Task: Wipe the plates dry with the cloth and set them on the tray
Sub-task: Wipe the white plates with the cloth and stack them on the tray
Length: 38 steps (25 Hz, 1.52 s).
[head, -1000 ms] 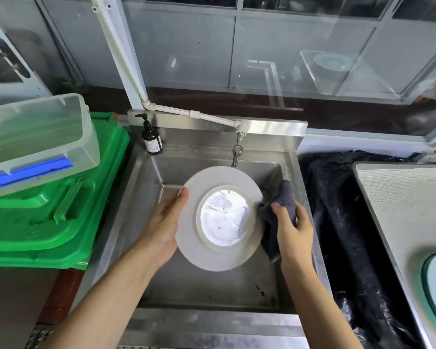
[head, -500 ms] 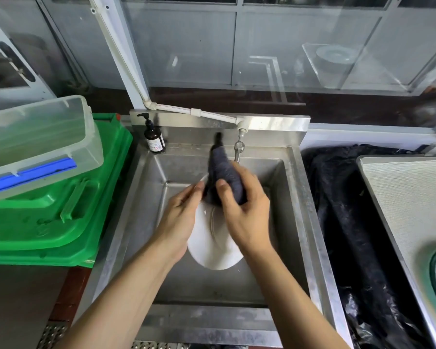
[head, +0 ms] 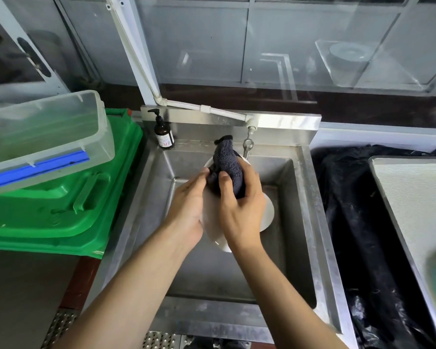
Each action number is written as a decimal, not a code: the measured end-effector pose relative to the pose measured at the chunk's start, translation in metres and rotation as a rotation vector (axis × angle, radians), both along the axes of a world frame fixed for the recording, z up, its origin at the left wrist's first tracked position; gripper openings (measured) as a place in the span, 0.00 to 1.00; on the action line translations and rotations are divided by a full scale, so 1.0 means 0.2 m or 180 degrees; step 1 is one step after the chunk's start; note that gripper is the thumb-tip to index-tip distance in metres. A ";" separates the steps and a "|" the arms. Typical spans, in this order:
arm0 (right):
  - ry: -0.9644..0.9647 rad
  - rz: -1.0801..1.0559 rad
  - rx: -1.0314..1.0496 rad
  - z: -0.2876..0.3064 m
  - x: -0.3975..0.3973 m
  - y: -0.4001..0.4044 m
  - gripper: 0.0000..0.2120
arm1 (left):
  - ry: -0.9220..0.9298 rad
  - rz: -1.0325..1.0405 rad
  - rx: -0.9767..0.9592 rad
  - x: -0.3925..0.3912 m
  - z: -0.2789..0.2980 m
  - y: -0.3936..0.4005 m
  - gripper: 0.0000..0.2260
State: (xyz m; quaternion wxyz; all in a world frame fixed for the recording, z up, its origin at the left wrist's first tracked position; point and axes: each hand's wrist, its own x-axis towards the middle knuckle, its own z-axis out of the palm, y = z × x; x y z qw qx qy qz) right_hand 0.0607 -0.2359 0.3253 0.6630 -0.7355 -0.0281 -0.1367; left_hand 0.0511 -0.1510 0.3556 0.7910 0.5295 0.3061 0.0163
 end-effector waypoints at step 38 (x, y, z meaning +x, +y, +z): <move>0.0467 -0.0542 -0.0100 -0.04 0.08 -0.16 0.11 | -0.0466 0.0150 0.0403 -0.06 -0.04 0.02 0.11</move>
